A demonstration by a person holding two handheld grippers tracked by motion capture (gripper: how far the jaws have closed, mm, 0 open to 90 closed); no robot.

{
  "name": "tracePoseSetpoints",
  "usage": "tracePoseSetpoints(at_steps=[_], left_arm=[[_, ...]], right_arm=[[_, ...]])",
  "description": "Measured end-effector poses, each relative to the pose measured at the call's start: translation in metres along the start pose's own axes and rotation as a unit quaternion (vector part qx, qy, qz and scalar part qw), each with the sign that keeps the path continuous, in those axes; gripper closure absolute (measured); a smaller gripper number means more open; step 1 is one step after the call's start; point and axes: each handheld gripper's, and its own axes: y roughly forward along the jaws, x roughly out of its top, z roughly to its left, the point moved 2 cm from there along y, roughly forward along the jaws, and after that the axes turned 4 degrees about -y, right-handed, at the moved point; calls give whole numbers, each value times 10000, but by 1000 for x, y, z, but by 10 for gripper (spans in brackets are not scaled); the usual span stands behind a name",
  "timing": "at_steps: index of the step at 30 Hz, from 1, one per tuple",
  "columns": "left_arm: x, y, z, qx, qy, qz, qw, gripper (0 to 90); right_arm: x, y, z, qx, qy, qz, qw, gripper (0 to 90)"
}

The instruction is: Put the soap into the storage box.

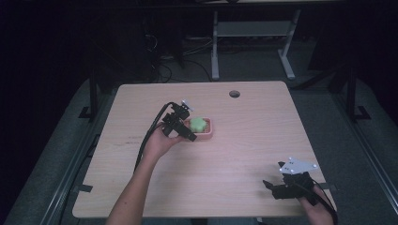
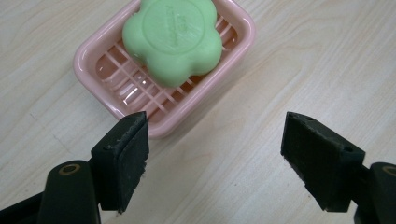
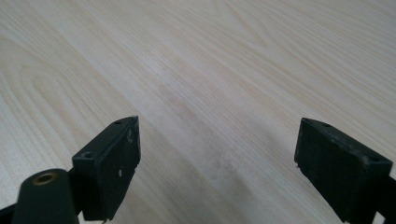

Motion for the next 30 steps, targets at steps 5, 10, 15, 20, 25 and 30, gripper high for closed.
tracePoseSetpoints(at_steps=[5,10,15,20,25,30], left_arm=[[-5,-3,-5,-41,67,-36,10000,235],[-11,-6,-9,-46,155,-72,9998,232],[-19,-9,-13,-78,166,-131,9997,231],[-31,-13,-14,-66,228,-145,9996,226],[-43,-16,-10,-94,171,-202,9996,220],[-55,-20,-10,-124,166,-248,9995,220]], right_arm=[[-1,-1,-2,-35,9,-30,10000,138],[-2,-1,-2,-60,18,-2,10000,138],[-2,0,-2,-66,-22,18,10000,138],[-2,0,-1,-40,-16,50,10000,138],[-2,0,-1,-47,-33,49,10000,138],[-2,2,-1,-27,-6,71,10000,138]])
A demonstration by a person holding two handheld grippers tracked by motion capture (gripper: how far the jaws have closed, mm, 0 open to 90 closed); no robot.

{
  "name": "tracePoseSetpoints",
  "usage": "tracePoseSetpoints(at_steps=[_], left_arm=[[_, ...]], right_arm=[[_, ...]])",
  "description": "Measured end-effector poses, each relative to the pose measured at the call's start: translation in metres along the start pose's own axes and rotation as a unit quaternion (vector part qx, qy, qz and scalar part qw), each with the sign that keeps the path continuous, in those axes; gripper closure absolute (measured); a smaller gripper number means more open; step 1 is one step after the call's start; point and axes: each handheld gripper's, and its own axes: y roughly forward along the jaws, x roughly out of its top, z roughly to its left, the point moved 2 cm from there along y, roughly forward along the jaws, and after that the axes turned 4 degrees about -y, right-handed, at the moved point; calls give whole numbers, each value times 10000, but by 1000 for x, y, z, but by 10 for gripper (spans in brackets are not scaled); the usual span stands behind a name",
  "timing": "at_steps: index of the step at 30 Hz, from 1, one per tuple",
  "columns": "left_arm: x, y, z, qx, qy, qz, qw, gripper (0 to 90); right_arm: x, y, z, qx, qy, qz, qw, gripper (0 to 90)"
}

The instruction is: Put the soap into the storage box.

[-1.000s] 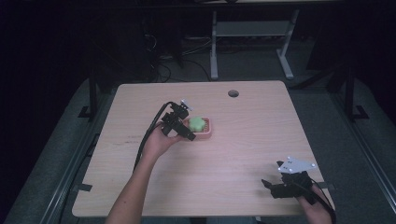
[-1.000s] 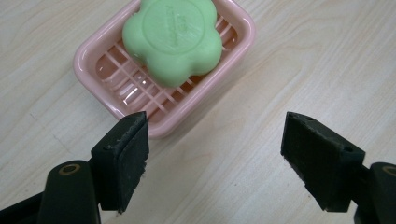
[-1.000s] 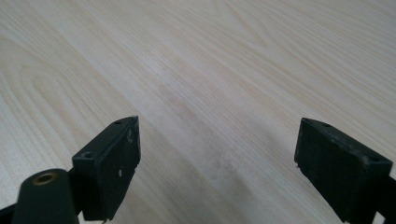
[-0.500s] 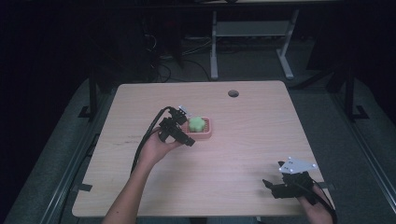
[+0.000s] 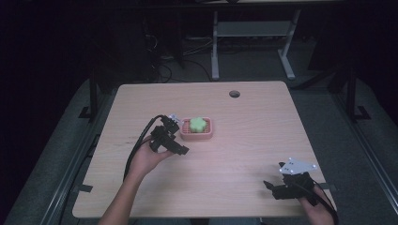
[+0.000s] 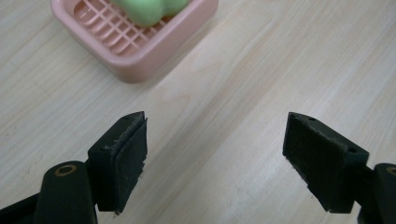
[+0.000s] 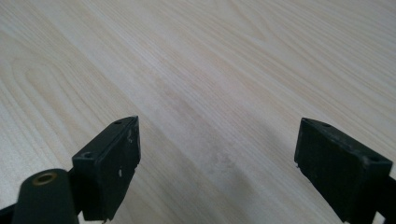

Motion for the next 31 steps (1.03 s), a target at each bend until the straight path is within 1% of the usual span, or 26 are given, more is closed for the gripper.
tracePoseSetpoints(at_steps=[5,8,11,13,17,19,22,29,31], left_arm=[[-11,-3,0,-21,29,-35,10000,218],[-19,-4,-3,-37,59,-53,10000,211],[-27,-6,-5,-69,65,-70,9999,211],[-32,-7,-7,-59,110,-70,9999,210],[-43,-11,-11,-49,128,-102,9999,211],[-49,-11,-12,-60,73,-139,9999,210],[-58,-13,-13,-76,58,-138,9999,206],[-80,-14,-18,-91,2,-304,9995,204],[-88,-15,-22,-140,5,-440,9989,202]], right_arm=[[-2,0,-2,-28,16,26,10000,138],[-3,1,-2,-34,77,57,9999,138],[-4,2,-3,-38,40,74,10000,138],[-4,2,-2,-40,43,97,9999,138],[-4,3,-2,-29,41,127,9999,138],[-4,3,-2,-34,32,122,9999,138],[-4,3,-1,-24,54,137,9999,138],[-4,4,-1,-25,29,142,9999,138],[-4,4,0,-23,33,127,9999,138]])
